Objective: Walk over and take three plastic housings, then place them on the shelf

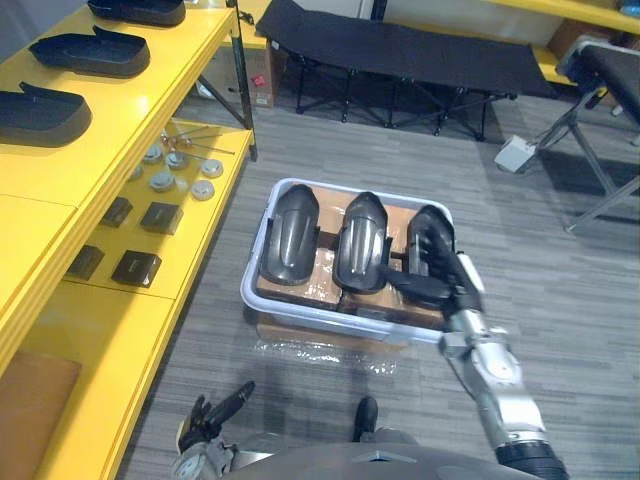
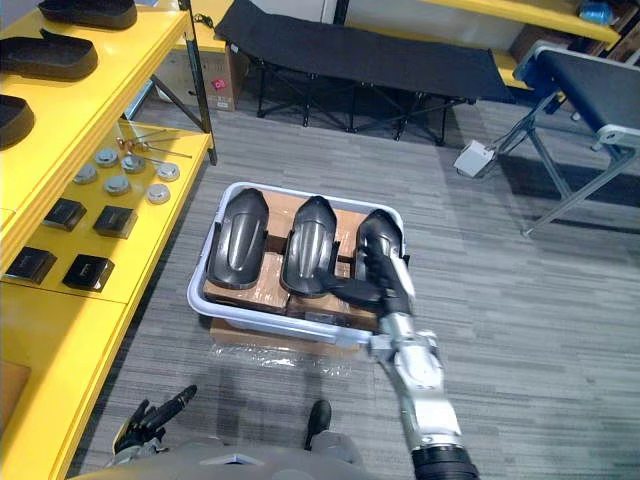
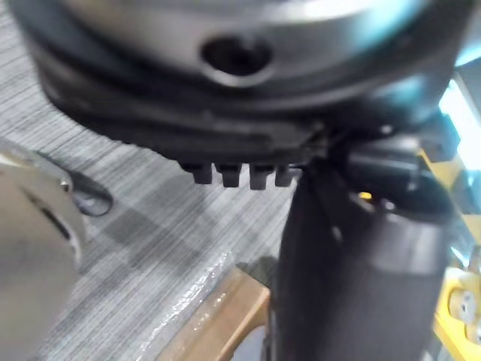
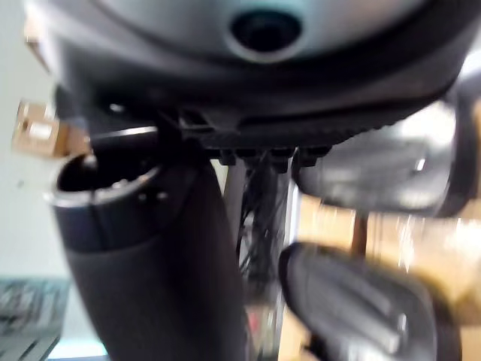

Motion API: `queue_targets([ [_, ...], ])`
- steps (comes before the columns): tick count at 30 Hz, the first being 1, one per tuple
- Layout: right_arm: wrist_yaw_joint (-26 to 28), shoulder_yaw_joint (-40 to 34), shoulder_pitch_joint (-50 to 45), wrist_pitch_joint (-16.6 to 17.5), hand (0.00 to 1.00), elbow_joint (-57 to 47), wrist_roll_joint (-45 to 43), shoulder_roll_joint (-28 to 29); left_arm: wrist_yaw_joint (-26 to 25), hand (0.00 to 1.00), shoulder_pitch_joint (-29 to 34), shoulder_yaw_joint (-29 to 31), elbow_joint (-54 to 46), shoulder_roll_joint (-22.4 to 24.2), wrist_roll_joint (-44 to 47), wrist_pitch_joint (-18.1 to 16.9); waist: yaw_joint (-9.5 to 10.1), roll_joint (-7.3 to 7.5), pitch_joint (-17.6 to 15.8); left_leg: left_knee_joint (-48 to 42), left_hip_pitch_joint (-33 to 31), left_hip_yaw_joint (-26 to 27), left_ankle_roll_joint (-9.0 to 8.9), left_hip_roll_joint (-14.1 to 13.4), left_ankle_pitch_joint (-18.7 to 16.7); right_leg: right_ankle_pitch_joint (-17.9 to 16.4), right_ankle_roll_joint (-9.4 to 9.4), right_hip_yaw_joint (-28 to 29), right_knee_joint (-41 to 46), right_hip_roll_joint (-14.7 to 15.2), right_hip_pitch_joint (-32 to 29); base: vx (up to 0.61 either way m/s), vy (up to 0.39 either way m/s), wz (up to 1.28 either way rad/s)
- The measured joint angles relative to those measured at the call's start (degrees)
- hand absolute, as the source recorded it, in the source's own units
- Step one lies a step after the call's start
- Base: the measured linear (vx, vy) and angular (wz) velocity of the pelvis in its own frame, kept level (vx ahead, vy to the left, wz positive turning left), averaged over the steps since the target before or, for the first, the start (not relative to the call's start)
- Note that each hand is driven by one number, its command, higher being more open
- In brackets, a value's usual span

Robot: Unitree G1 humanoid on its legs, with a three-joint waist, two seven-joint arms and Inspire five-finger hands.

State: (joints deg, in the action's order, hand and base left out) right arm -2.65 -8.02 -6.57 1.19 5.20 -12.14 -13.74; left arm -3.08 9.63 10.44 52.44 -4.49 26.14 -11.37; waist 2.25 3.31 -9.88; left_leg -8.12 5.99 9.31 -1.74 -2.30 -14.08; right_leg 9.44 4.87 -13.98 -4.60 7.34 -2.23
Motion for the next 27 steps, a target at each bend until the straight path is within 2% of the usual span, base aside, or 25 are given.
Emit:
queue_targets([
  [2,-3.2,-3.7,2.4,-0.2,1.0,1.5,-0.8,-1.5,0.0,1.0,-0.2,-0.7,-3.9,-0.9,-0.1,-0.6,-1.07,0.77,-2.3,-1.4,-2.2,0.4,0.08,-0.3,-0.5,1.1,-0.65,0.5,0.0,-0.3,-2.0,-0.1,-0.022,-0.22],
  [5,-7.2,-7.2,4.4,-0.3,1.0,2.2,-2.7,-2.1,0.3,1.0,-1.3,-1.2,-7.1,-2.3,-1.5,-1.0,-1.29,3.04,-4.7,-5.1,-6.4,1.3,0.11,-1.0,-2.0,2.4,-1.29,2.0,0.0,-0.7,-5.1,-0.13,-0.022,-0.25],
  [7,-9.3,-9.2,6.6,-0.2,1.0,4.2,-2.8,-2.2,0.6,1.0,-2.8,-1.2,-7.9,-2.5,-1.4,-1.1,-1.24,4.09,-6.4,-9.2,-10.2,1.3,0.3,-1.8,-3.7,3.3,-1.85,2.6,0.0,-1.3,-7.0,-0.15,-0.041,-0.1],
  [9,-12.0,-10.8,9.4,-0.1,1.0,6.9,-2.9,-2.2,1.1,1.0,-4.1,-1.4,-8.3,-2.5,-1.3,-1.1,-1.0,4.45,-8.5,-13.8,-13.6,0.9,0.42,-2.7,-5.5,3.9,-2.02,2.7,0.0,-1.8,-8.3,-0.17,-0.027,-0.04],
  [13,-19.5,-13.9,15.0,0.8,1.0,8.4,-5.7,-2.6,1.9,1.0,-5.2,-1.5,-10.2,-2.4,-1.3,-1.1,-0.43,4.09,-13.6,-19.8,-20.0,-0.3,0.85,-3.3,-6.9,5.0,-2.34,2.4,0.0,-2.4,-11.6,-0.15,0.02,0.06],
  [17,-23.9,-15.6,19.1,0.7,1.0,10.8,-9.4,-8.9,2.0,1.0,-5.3,-0.9,-10.3,-2.4,-1.1,-0.9,1.4,2.85,-16.9,-22.3,-23.7,-1.7,0.83,-3.3,-7.1,5.6,-2.66,1.3,0.1,-2.6,-13.7,-0.08,0.059,0.11],
  [20,-24.4,-17.4,22.6,0.7,1.0,14.7,-11.8,-11.6,2.1,1.0,-5.4,-0.6,-10.2,-2.3,0.4,-0.8,2.46,2.69,-17.1,-23.1,-25.6,-2.4,0.83,-3.3,-7.1,5.6,-2.69,0.7,0.1,-2.6,-15.0,-0.05,0.071,0.1],
  [22,-24.3,-17.5,24.3,0.7,1.0,16.7,-13.6,-13.3,2.2,1.0,-6.4,-0.6,-9.5,-2.1,0.5,-0.8,2.93,2.07,-17.5,-24.0,-26.7,-3.3,0.8,-3.3,-7.2,5.5,-2.76,-0.3,0.3,-2.6,-15.3,-0.05,0.089,0.17],
  [23,-24.1,-17.5,25.7,0.7,1.0,17.6,-14.1,-13.9,2.3,1.0,-7.6,-0.6,-8.7,-1.9,0.6,-0.8,3.82,1.77,-17.8,-24.6,-27.6,-3.5,0.8,-3.5,-7.2,5.2,-3.09,-0.4,1.8,-2.6,-16.7,-0.07,0.099,0.05],
  [25,-23.5,-17.5,28.7,0.7,1.0,19.2,-14.7,-14.4,2.5,1.0,-9.4,-0.5,-7.9,-1.0,0.8,-0.8,4.33,0.74,-18.9,-25.8,-28.8,-4.2,0.8,-3.7,-7.2,4.6,-3.87,-1.4,4.0,-2.5,-18.0,-0.1,0.094,0.04],
  [27,-22.7,-17.2,31.4,0.6,1.0,21.2,-16.5,-14.6,3.2,1.0,-10.7,-0.5,-7.8,-0.2,0.9,-0.9,5.45,0.25,-19.2,-26.9,-30.5,-4.5,0.85,-3.8,-7.2,3.2,-3.74,-2.2,6.7,-2.0,-20.2,-0.12,0.067,0.07],
])
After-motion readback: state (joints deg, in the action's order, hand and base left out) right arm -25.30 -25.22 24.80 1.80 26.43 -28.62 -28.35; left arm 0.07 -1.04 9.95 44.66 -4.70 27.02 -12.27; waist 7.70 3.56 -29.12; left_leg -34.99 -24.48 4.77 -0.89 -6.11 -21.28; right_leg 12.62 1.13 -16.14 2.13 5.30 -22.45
